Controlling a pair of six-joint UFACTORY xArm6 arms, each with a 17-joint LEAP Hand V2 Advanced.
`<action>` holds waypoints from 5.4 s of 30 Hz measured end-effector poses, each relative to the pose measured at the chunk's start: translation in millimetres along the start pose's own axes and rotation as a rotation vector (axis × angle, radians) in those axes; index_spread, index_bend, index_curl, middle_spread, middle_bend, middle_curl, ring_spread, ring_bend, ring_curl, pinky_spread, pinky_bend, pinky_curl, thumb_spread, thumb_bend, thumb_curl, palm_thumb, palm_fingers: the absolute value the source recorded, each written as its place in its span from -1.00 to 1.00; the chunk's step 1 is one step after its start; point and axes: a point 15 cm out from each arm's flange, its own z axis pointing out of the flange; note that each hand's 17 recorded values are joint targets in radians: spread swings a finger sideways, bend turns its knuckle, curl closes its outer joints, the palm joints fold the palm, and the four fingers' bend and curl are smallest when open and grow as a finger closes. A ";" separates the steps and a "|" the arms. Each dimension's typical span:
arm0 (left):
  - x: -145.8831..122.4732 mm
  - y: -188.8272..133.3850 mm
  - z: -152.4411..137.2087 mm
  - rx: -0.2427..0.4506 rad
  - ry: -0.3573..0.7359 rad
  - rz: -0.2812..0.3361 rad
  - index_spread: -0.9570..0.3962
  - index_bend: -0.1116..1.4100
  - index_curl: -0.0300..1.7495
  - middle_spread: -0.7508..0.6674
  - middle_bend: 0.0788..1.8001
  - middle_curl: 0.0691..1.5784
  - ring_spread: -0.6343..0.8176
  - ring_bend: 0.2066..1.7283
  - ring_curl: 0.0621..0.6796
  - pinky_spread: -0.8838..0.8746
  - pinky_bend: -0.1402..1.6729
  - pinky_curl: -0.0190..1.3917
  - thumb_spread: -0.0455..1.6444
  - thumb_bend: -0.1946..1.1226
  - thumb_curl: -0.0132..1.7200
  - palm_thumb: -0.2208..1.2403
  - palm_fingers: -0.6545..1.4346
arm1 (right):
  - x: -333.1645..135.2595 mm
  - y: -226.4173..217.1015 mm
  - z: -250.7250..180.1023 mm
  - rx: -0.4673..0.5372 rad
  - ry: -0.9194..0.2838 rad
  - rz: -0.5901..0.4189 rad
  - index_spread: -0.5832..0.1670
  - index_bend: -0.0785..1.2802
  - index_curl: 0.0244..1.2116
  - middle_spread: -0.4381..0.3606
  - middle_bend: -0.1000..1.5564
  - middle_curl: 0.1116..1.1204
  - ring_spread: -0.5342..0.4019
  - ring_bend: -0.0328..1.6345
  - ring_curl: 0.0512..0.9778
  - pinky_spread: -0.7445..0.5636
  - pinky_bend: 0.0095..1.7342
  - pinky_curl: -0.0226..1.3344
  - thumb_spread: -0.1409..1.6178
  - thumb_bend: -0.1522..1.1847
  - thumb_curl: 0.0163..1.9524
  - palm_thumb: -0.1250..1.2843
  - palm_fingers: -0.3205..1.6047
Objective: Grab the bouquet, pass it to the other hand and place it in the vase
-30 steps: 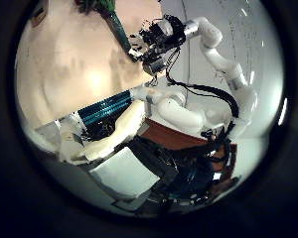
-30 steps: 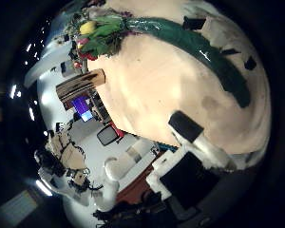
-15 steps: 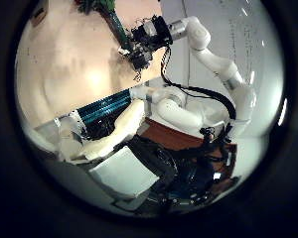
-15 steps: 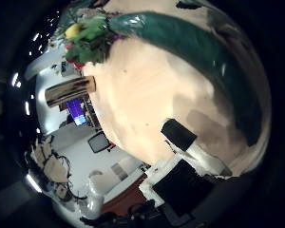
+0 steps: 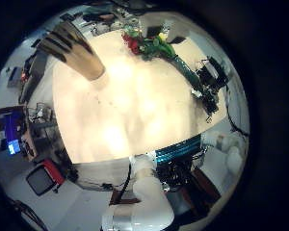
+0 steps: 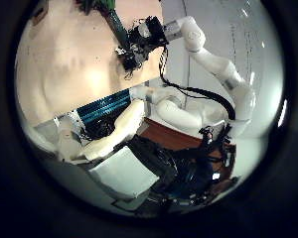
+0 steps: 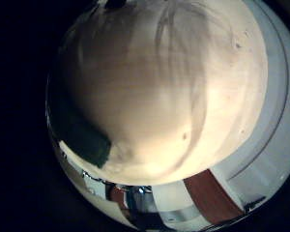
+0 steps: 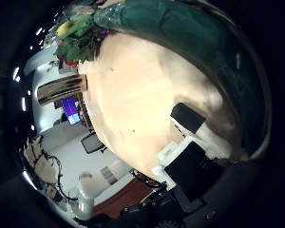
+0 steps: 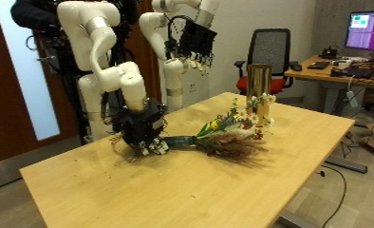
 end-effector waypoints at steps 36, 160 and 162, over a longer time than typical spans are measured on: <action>-4.2 -3.6 -4.4 0.000 -0.009 -0.010 0.56 -0.62 -0.57 0.46 -0.87 -0.65 0.52 -0.58 -0.70 0.53 -0.63 -0.56 0.24 -0.74 -0.64 -0.09 -0.09 | 27.7 -36.6 -95.2 -0.034 -0.073 0.088 -0.20 0.62 0.48 -0.27 0.66 0.25 -0.28 0.72 0.15 -0.24 0.57 -0.06 -0.10 -0.75 -0.28 0.93 0.52; 30.8 -109.1 -276.8 0.810 0.878 0.167 -0.74 -0.37 0.47 -0.69 0.16 0.31 -0.69 0.67 0.62 -0.63 0.50 -0.08 -0.71 -0.74 0.02 0.86 0.58 | -165.7 -16.2 -195.2 0.096 -1.211 -0.465 -0.20 -0.67 -0.65 0.40 -0.68 -0.69 0.50 -0.54 -0.60 0.56 -0.59 -0.41 0.24 -0.81 -0.50 0.41 -0.72; 21.7 -105.6 -285.3 0.842 0.860 0.155 -0.74 -0.39 0.50 -0.69 0.16 0.31 -0.69 0.67 0.62 -0.63 0.49 -0.08 -0.71 -0.74 0.02 0.86 0.59 | -164.7 -17.0 -196.1 0.100 -1.211 -0.463 -0.20 -0.67 -0.65 0.41 -0.67 -0.70 0.50 -0.55 -0.60 0.56 -0.59 -0.42 0.24 -0.81 -0.51 0.41 -0.72</action>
